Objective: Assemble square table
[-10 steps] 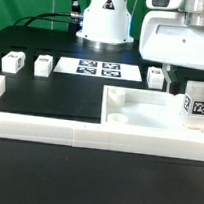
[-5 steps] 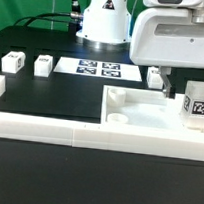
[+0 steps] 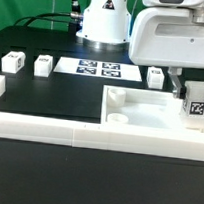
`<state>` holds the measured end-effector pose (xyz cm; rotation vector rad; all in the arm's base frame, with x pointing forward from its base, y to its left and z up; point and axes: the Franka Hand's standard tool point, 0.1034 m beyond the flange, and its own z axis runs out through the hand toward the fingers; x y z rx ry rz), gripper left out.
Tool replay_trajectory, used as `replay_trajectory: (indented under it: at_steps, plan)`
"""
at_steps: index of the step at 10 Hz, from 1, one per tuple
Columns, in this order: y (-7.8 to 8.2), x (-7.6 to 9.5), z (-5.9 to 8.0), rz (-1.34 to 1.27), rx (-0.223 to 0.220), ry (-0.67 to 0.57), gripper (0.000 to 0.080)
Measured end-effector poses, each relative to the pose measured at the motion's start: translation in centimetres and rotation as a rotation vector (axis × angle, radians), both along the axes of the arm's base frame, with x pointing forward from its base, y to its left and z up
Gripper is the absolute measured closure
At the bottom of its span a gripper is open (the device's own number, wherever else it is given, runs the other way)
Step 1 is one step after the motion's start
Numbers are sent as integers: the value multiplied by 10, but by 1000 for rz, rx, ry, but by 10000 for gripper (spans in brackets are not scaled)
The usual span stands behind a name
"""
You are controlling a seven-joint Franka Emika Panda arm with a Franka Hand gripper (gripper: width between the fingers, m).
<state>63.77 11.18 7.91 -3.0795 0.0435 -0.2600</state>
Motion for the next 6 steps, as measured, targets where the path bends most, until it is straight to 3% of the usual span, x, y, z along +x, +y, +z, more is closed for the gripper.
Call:
replay_trajectory:
  at_steps: [3, 6]
  plan:
    - [-1, 0, -1, -222, 40, 13, 509]
    - [-4, -1, -3, -718, 58, 87, 509]
